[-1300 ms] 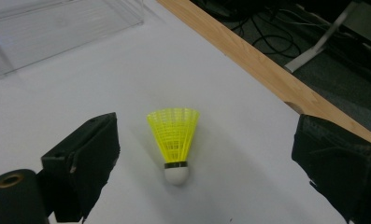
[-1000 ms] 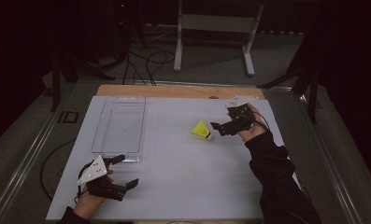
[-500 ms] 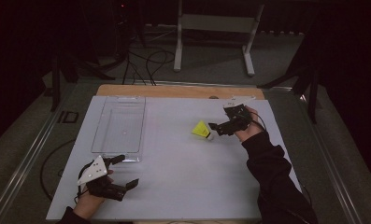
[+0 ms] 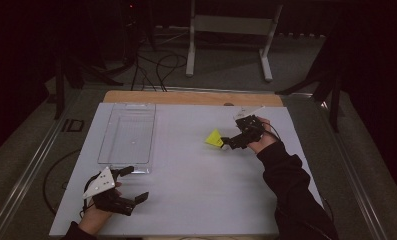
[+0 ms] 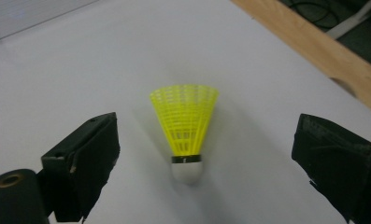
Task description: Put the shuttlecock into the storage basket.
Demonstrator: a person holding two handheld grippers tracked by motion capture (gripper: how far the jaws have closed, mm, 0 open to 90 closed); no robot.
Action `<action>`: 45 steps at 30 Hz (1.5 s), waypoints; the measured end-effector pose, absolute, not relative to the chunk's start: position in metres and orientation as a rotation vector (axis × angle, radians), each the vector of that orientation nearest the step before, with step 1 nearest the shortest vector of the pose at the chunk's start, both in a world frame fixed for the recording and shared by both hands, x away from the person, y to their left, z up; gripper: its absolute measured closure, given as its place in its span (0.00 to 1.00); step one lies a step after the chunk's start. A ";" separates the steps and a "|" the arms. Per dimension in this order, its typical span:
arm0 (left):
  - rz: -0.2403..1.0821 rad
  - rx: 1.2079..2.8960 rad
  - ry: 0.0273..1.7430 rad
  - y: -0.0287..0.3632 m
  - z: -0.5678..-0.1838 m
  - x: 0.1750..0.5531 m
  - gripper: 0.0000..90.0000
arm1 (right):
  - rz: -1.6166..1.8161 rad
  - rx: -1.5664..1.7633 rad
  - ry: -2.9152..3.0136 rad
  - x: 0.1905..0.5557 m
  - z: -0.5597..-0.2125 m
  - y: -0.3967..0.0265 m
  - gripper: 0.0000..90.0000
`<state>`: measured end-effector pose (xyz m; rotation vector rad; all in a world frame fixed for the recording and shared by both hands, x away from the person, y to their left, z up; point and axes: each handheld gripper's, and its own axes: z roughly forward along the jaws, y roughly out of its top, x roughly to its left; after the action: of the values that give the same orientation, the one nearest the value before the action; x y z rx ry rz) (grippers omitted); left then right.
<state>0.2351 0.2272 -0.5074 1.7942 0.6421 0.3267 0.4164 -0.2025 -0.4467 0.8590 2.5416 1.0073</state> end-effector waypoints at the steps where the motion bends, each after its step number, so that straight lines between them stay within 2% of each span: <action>1: 0.326 1.794 0.642 0.227 -0.507 0.235 0.00 | 0.995 0.851 2.549 0.417 -0.448 -0.202 0.09; 27: 0.322 1.798 0.634 0.227 -0.508 0.235 0.00 | 0.805 0.881 2.762 0.430 -0.484 -0.192 0.09; 38: 0.320 1.800 0.632 0.227 -0.508 0.235 0.00 | 0.718 0.858 2.809 0.435 -0.491 -0.189 0.20; 40: 0.319 1.800 0.632 0.227 -0.508 0.235 0.00 | 0.688 0.851 2.821 0.436 -0.492 -0.188 0.27; 45: 0.318 1.800 0.632 0.227 -0.508 0.235 0.00 | 0.642 0.843 2.824 0.437 -0.494 -0.186 0.35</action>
<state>0.2352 0.2266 -0.5078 1.8001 0.6322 0.3177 0.4369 -0.1857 -0.4939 0.8433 2.8242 0.6419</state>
